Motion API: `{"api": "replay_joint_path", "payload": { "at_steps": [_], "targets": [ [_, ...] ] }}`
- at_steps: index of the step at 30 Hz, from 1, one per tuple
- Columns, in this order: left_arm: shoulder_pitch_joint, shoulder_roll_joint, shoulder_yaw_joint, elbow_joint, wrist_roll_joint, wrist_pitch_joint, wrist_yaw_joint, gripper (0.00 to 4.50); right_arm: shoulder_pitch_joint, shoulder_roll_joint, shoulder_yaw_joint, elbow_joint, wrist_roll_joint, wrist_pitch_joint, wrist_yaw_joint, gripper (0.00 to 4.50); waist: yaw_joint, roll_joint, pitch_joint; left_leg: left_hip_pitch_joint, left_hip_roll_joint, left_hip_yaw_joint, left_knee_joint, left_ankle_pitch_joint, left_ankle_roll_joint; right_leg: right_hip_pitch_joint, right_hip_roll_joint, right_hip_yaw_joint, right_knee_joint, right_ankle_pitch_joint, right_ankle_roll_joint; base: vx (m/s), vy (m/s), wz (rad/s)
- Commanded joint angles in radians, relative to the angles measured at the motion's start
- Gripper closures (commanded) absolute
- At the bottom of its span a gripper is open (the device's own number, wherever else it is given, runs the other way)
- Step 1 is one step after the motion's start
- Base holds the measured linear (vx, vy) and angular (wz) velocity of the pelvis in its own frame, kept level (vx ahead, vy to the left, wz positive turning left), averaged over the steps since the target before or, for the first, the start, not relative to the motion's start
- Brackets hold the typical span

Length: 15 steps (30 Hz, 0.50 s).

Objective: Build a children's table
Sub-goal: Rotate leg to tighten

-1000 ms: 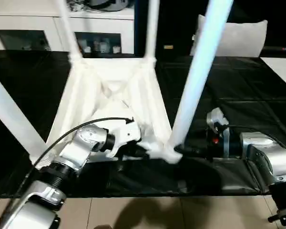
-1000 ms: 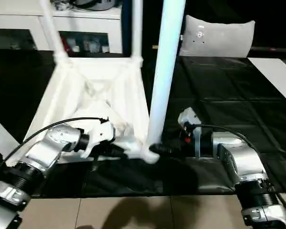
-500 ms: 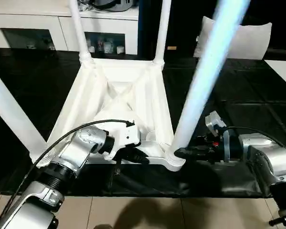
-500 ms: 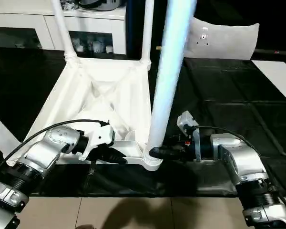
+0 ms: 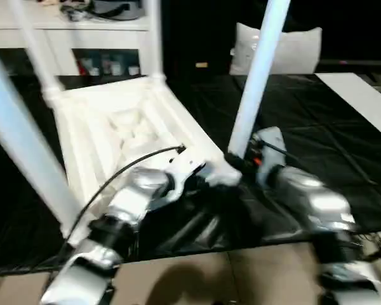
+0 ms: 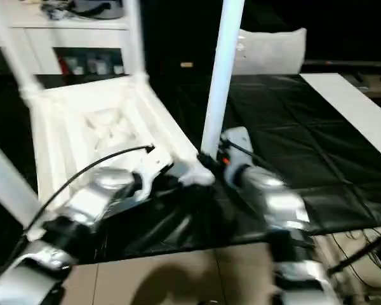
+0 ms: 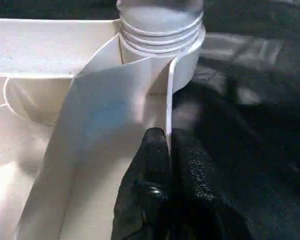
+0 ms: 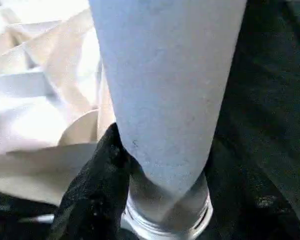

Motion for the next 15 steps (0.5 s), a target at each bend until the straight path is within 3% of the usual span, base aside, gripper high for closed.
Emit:
{"api": "replay_joint_path", "payload": {
  "at_steps": [1,4,8,12,14,15],
  "targets": [
    [-0.004,-0.03,0.016,0.001,-0.014,-0.028,0.038,4.5,0.015,0.014,0.024,0.035,-0.012,-0.023,0.019,2.22,-0.001,0.002,-0.049,0.004,0.008,-0.008,-0.079,-0.391,0.029,0.04,-0.047,0.014,-0.094,-0.569,-0.03,0.0,0.0,0.0],
    [-0.001,-0.022,-0.001,-0.005,-0.011,-0.039,0.014,4.5,0.018,0.022,0.002,0.024,0.018,-0.026,0.035,1.78,-0.001,-0.001,-0.05,0.0,0.012,-0.004,-0.085,-0.362,0.036,0.041,-0.045,0.03,-0.077,-0.477,-0.079,0.0,0.0,0.0],
    [0.007,0.011,-0.03,-0.004,-0.013,-0.076,-0.047,4.5,0.023,-0.026,-0.006,0.006,0.046,-0.092,0.115,1.61,0.006,-0.001,-0.052,-0.003,0.013,0.004,-0.084,-0.33,0.05,0.044,-0.047,0.042,-0.068,-0.428,-0.109,0.0,0.0,0.0],
    [0.013,0.053,-0.054,0.002,-0.001,-0.115,-0.114,4.5,0.037,-0.115,0.035,-0.014,0.048,-0.121,0.275,1.25,0.021,-0.008,-0.051,-0.004,0.01,0.011,-0.079,-0.297,0.066,0.045,-0.048,0.045,-0.067,-0.458,-0.1,0.0,0.0,0.0],
    [0.018,0.074,-0.066,-0.003,-0.001,-0.124,-0.152,4.5,0.048,-0.16,0.058,-0.029,0.045,-0.127,0.352,0.93,0.028,-0.01,-0.048,0.001,0.011,0.016,-0.074,-0.295,0.072,0.037,-0.05,0.049,-0.072,-0.495,-0.088,0.0,0.0,0.0],
    [0.024,0.103,-0.083,-0.011,-0.002,-0.142,-0.202,4.5,0.059,-0.214,0.08,-0.044,0.046,-0.13,0.442,0.93,0.031,-0.012,-0.052,-0.005,0.01,0.015,-0.074,-0.266,0.075,0.045,-0.051,0.049,-0.066,-0.482,-0.09,0.0,0.0,0.0]
  ]
}}
